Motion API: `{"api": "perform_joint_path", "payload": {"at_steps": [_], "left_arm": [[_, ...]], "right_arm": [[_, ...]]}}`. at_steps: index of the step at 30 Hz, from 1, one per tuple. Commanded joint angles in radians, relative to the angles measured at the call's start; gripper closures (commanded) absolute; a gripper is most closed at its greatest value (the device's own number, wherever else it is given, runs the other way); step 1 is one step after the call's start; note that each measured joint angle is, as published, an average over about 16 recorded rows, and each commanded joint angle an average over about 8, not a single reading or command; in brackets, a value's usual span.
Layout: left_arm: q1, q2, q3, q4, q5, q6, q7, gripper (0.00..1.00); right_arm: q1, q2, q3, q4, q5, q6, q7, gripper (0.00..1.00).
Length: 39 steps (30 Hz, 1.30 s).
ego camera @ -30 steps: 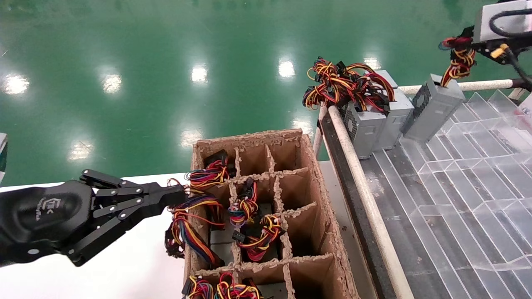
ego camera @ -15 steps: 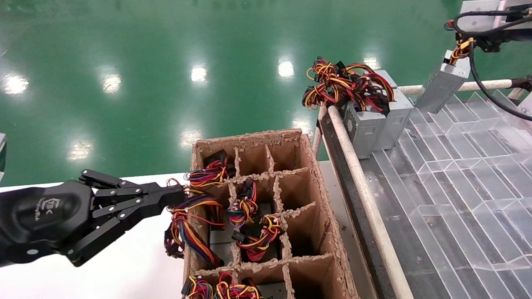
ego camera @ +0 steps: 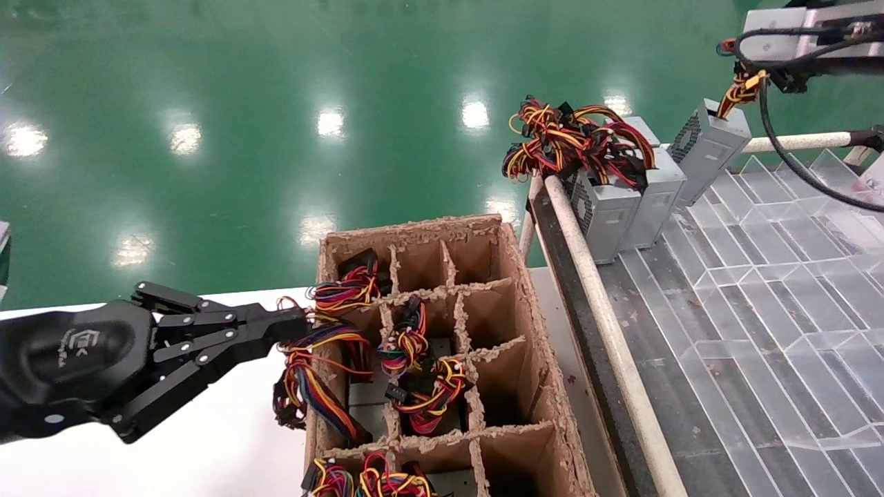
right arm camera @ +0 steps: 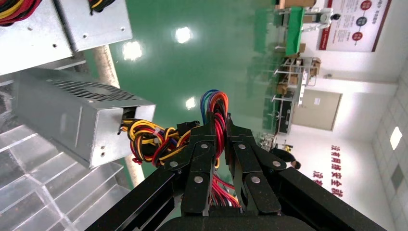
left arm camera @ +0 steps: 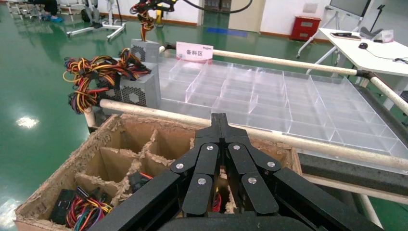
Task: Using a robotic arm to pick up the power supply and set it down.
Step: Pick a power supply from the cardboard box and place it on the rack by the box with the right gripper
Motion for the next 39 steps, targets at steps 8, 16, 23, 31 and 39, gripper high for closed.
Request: {"api": "perform_joint_path", "payload": {"at_steps": [8,16,23,31,39], "left_arm": [[0.0,0.0,0.0,0.0,0.0,0.0,0.0,1.0],[0.0,0.0,0.0,0.0,0.0,0.0,0.0,1.0],[0.0,0.0,0.0,0.0,0.0,0.0,0.0,1.0],[0.0,0.0,0.0,0.0,0.0,0.0,0.0,1.0],[0.0,0.0,0.0,0.0,0.0,0.0,0.0,1.0]], "right_arm": [[-0.036,-0.016,0.015,-0.01,0.021,0.068,-0.011,1.0],[-0.059,-0.031,0.01,0.001,0.014,0.135,-0.055,1.0],[-0.082,-0.054,-0.002,0.004,-0.004,0.183,-0.1,1.0],[-0.109,-0.082,-0.001,0.01,-0.003,0.187,-0.139,1.0],[-0.13,-0.097,0.017,0.014,0.025,0.182,-0.169,1.0]]}}
